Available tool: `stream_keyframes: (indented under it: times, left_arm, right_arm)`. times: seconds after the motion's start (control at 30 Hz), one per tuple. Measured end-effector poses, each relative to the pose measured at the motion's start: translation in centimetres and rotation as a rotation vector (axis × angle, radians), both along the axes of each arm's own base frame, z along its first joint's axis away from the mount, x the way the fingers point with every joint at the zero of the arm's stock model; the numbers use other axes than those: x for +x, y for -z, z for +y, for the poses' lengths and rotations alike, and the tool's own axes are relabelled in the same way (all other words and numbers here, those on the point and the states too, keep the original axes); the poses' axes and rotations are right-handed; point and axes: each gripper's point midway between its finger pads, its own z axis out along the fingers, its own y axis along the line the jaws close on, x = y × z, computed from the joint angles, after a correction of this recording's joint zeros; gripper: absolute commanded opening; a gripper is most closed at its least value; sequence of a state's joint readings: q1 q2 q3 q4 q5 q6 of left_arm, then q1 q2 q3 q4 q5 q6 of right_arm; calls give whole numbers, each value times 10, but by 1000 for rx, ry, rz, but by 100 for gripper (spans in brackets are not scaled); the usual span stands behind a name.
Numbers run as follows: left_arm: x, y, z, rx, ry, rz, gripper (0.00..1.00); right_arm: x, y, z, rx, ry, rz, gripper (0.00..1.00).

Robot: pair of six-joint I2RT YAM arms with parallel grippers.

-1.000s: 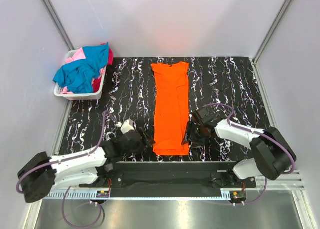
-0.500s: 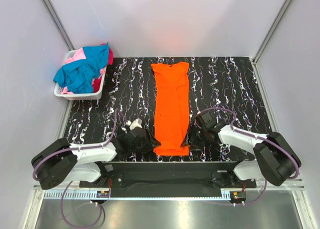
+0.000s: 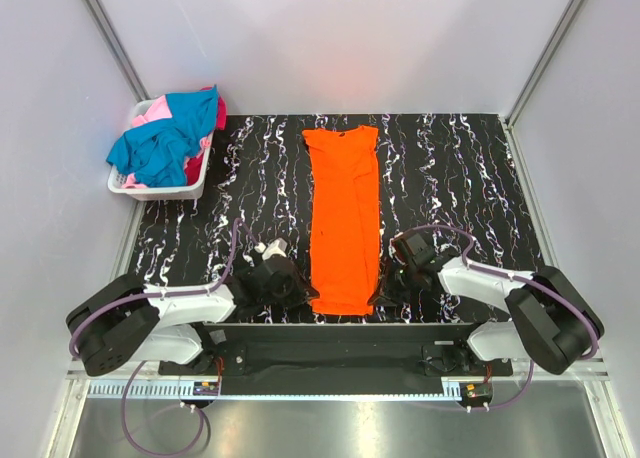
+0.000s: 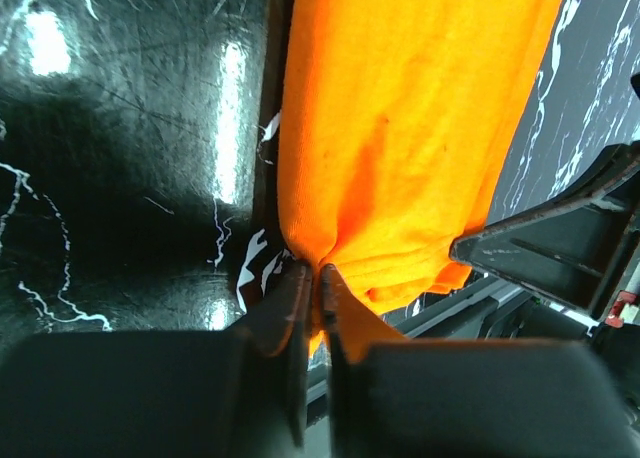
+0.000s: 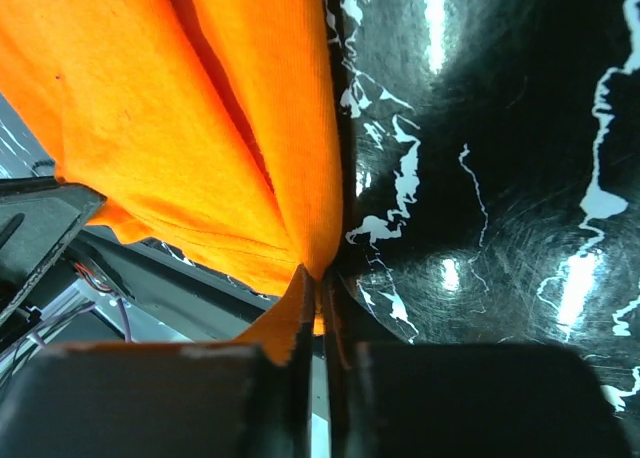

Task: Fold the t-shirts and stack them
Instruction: Fold the tshirt

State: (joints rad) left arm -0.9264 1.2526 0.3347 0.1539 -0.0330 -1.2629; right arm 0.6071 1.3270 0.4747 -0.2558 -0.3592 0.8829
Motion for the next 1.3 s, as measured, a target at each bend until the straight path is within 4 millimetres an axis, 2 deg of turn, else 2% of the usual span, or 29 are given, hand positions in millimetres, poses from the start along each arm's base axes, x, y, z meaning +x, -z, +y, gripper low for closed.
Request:
stream_keyframes:
  times: [0.07, 0.23, 0.53, 0.63, 0.73, 0.9, 1.1, 1.2, 1.3]
  left_arm:
    - [-1, 0, 0, 0, 2, 1, 0]
    - [-5, -5, -2, -9, 15, -7, 0]
    - [-36, -31, -8, -42, 78, -44, 0]
    - [-46, -36, -5, -40, 83, -51, 0]
    - [-52, -38, 1, -23, 71, -59, 0]
    - [-45, -47, 9, 32, 20, -87, 0]
    - [-24, -66, 5, 138, -22, -141, 0]
    - [-4, -75, 2, 210, -39, -170, 0]
    - [32, -84, 11, 272, -92, -190, 0]
  right_arm:
    - [-1, 1, 0, 1, 4, 5, 0]
    - [-4, 0, -2, 0, 6, 6, 0]
    - [-27, -2, -17, -36, -3, 45, 0]
    - [-34, -9, -21, -47, -7, 41, 0]
    - [-31, -26, -22, -47, -4, 9, 0]
    - [-6, -63, -14, -43, -5, -92, 0]
    - [25, -77, -5, -113, -33, -138, 0]
    - [46, -84, 0, -163, -59, -164, 0]
    - [77, -95, 11, -206, -81, -212, 0]
